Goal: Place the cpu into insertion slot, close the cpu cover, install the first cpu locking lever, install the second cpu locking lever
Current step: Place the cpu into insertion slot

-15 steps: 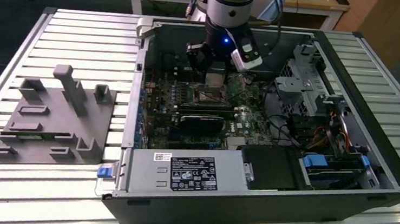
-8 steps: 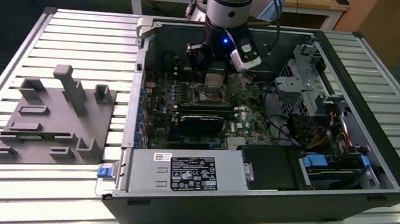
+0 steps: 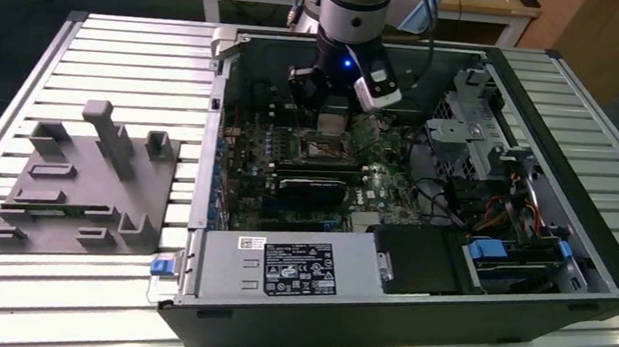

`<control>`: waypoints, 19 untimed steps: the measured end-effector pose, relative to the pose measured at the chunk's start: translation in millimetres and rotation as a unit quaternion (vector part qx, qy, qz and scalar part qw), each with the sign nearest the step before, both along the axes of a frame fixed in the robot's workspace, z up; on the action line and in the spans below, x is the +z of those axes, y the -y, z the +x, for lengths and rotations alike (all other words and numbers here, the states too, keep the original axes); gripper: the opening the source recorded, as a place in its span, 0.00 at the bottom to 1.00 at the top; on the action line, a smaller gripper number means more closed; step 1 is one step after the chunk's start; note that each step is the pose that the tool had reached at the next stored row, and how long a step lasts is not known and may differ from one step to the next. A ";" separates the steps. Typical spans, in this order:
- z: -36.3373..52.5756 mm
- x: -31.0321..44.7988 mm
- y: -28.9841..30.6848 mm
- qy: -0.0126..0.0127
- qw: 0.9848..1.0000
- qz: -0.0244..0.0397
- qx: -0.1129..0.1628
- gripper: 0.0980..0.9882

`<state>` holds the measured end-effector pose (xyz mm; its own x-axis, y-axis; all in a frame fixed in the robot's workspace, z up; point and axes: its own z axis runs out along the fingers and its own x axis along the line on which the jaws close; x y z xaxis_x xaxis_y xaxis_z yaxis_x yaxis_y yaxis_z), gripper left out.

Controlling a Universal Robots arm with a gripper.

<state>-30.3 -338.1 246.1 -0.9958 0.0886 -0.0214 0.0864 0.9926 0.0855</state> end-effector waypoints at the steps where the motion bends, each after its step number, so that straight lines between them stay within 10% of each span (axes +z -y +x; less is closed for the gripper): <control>1: 0.0 -0.1 0.0 0.000 1.000 0.000 -0.007 0.50; 10: 0.0 -0.5 0.0 0.000 0.997 0.000 -0.075 0.50; 19: 0.0 -1.1 0.0 0.000 0.990 0.000 -0.141 0.50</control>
<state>-30.3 -338.1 245.0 -0.9316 0.3627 -0.0214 0.3598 0.9291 0.0855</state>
